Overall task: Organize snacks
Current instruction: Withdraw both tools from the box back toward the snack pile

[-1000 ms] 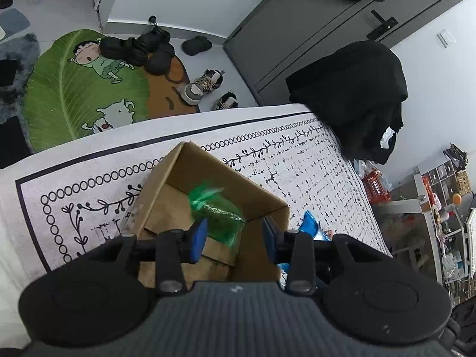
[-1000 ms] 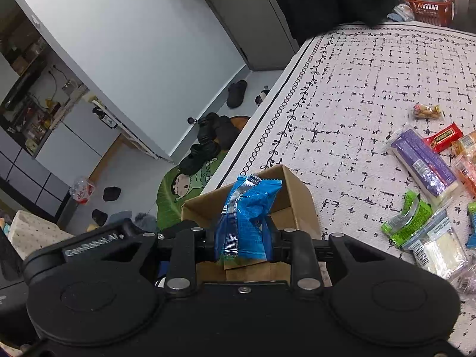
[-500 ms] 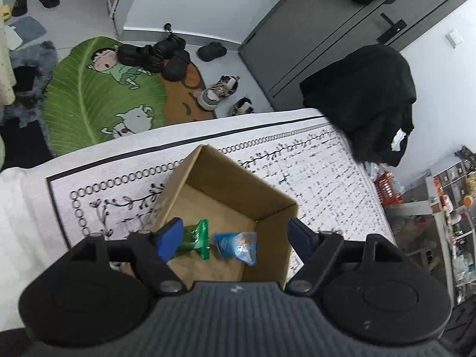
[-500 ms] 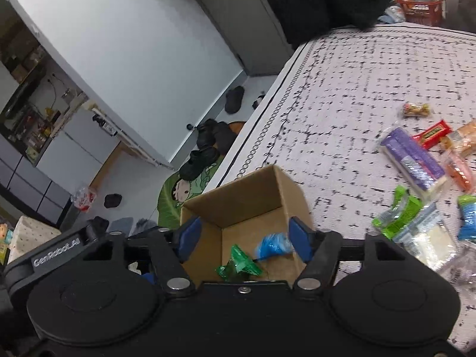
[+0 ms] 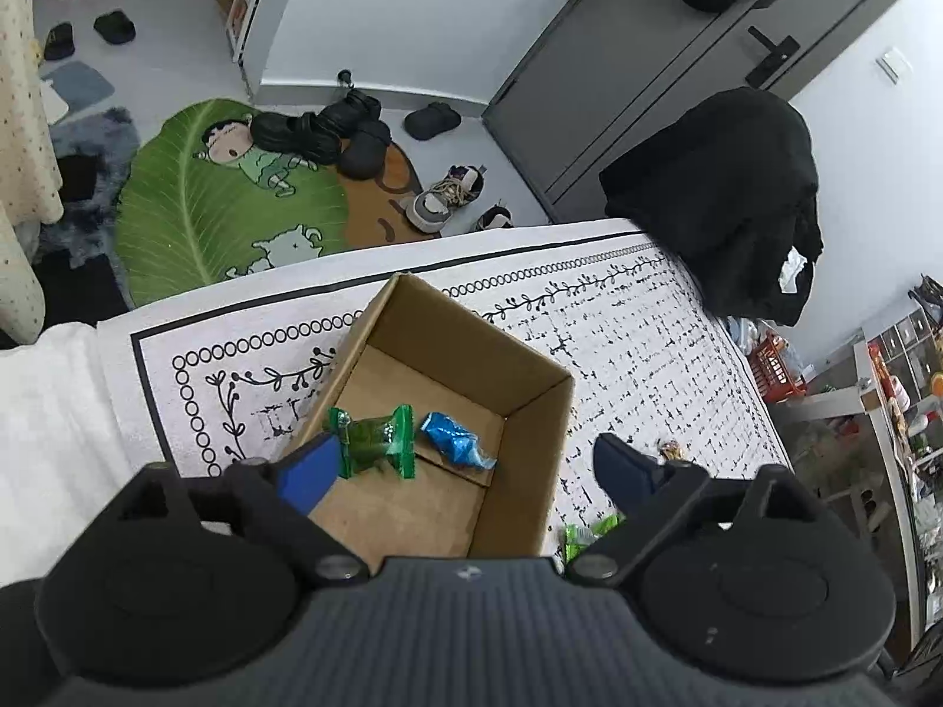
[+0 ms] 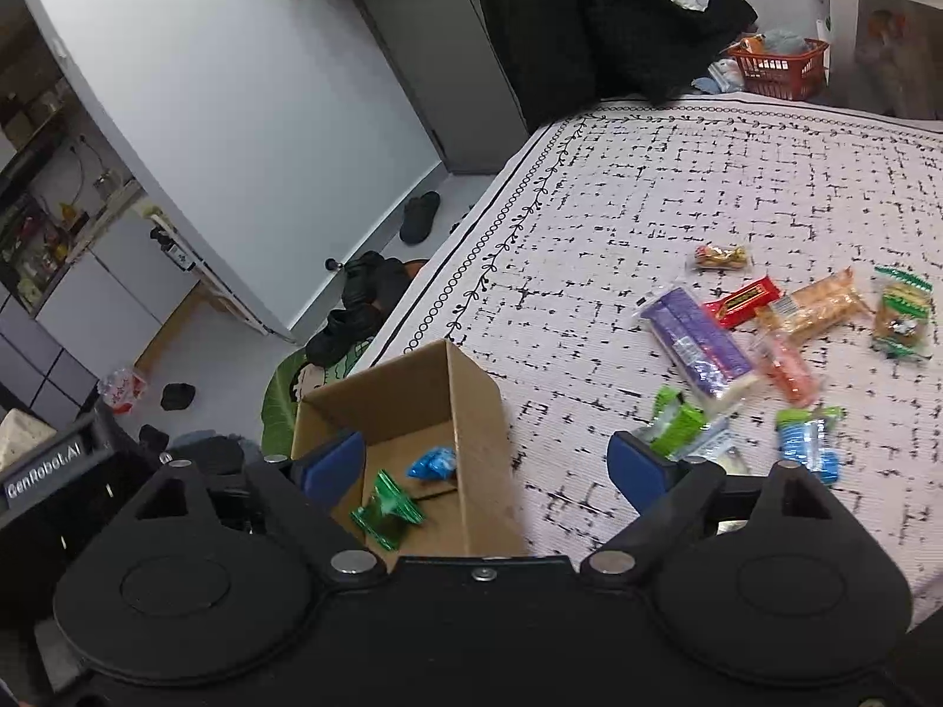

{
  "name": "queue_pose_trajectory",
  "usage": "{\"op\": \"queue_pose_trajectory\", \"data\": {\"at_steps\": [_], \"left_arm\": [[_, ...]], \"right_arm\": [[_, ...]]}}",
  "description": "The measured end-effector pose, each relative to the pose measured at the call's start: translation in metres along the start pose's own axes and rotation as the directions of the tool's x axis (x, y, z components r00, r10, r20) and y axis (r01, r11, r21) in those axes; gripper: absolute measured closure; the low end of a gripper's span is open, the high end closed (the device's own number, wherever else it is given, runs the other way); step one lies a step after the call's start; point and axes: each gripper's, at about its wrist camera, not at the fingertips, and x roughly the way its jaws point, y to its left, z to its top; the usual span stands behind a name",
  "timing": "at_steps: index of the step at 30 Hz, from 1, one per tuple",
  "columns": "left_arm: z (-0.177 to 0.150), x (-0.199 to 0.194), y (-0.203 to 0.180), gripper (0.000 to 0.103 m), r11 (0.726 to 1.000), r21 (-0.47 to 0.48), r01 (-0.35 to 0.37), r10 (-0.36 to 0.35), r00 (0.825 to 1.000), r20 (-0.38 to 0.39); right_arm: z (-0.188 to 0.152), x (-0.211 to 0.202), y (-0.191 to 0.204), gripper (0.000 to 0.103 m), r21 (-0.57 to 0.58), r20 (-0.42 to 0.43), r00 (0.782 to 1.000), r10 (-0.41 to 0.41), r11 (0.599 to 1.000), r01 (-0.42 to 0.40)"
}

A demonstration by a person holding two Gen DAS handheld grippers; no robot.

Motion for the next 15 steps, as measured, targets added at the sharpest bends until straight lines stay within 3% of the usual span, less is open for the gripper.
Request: {"op": "queue_pose_trajectory", "data": {"at_steps": [4, 15], "left_arm": [[-0.009, -0.013, -0.009, 0.0, 1.0, 0.019, 0.0, 0.0, 1.0, 0.02], [-0.038, -0.038, -0.041, 0.0, 0.995, 0.104, 0.002, -0.007, 0.999, 0.045]], "right_arm": [[-0.001, -0.015, -0.009, 0.009, -0.018, 0.0, 1.0, 0.01, 1.0, -0.01], [-0.004, -0.057, -0.04, 0.0, -0.011, 0.035, 0.999, -0.007, 1.0, 0.007]]}}
